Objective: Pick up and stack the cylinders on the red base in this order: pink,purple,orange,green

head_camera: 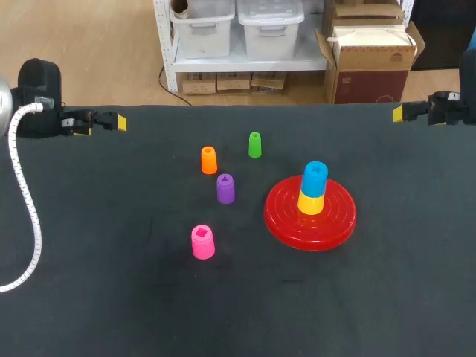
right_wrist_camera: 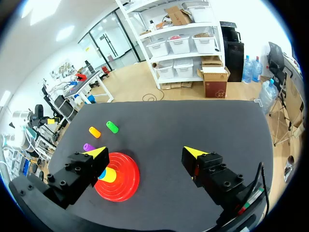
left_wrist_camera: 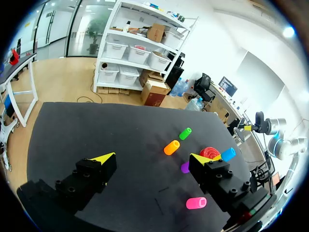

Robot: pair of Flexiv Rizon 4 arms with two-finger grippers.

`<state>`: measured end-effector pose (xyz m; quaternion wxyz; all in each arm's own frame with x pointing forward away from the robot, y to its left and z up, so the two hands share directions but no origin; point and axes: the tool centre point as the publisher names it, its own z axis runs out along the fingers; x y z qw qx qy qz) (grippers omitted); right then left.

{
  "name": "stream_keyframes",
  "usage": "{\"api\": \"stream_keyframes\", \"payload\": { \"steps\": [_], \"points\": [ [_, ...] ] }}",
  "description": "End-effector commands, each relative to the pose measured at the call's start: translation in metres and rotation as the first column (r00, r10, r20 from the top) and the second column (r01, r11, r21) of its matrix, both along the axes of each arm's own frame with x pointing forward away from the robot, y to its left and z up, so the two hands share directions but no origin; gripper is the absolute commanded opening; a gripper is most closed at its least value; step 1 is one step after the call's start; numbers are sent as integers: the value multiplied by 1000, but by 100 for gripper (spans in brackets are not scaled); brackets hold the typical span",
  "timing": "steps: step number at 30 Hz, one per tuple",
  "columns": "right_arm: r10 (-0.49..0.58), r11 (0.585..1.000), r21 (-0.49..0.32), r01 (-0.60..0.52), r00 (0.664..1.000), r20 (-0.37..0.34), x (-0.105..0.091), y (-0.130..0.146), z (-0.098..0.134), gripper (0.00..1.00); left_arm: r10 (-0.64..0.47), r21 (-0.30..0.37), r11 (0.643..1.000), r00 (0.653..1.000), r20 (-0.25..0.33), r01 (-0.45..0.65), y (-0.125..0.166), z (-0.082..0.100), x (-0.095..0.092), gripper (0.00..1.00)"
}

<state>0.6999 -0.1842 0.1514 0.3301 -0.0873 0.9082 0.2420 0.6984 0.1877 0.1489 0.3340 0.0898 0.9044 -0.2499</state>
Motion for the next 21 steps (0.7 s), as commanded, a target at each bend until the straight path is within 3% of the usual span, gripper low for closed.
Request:
{"api": "stream_keyframes", "payload": {
  "steps": [1,10,14,16,21],
  "points": [
    [2,1000,1,-2,1000,1,0,0,-1,100,5,11,1000,1000,-7,-5,-2,1,1,100],
    [2,1000,1,-2,1000,1,0,0,-1,100,5,11,1000,1000,-7,-5,-2,1,1,100],
    [2,1000,1,-2,1000,1,0,0,-1,100,-212,71,975,976,40,209,22,0,7,100],
    [2,1000,1,-2,1000,1,0,0,-1,100,-374,137,923,921,105,359,26,5,7,100],
    [2,1000,1,-2,1000,1,0,0,-1,100,-676,236,733,723,147,638,31,14,4,100]
  ]
}}
